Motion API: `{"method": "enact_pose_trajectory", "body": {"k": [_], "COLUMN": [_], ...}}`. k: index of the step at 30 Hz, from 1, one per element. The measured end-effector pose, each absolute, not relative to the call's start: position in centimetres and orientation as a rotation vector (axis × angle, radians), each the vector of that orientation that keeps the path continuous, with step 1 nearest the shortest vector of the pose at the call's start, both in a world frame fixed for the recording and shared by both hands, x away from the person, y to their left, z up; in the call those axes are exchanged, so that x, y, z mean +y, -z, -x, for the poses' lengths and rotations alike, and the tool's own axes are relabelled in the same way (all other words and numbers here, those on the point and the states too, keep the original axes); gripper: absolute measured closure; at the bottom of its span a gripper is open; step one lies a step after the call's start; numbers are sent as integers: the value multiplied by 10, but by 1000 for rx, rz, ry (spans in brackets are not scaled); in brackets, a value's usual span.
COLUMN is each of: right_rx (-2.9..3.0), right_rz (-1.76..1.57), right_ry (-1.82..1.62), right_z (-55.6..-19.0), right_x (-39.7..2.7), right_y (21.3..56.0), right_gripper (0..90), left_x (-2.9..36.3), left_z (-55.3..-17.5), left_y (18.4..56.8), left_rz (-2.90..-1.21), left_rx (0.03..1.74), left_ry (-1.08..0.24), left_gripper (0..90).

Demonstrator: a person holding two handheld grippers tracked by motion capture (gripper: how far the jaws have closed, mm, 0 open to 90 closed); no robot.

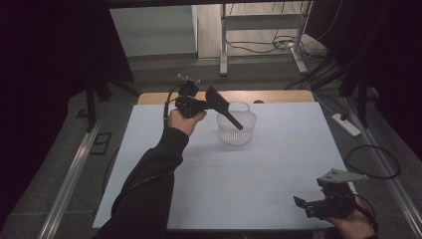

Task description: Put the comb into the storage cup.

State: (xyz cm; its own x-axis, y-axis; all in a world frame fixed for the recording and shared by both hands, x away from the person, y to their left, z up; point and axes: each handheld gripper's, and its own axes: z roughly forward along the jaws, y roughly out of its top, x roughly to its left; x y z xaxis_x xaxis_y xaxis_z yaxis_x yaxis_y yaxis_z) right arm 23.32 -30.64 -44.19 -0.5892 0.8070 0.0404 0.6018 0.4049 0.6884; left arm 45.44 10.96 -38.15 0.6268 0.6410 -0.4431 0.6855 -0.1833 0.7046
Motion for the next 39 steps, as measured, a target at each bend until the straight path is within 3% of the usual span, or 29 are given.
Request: {"method": "enact_pose_trajectory", "body": {"k": [39], "right_rx": [2377], "right_rz": [-1223], "right_ry": [-982], "right_z": [-233], "right_x": [-307], "right_y": [442], "right_gripper": [19], "left_x": [86], "left_z": [-463], "left_y": [413], "left_rz": [-1895], "left_rx": [1069], "left_ry": [97], "left_gripper": [830]}}
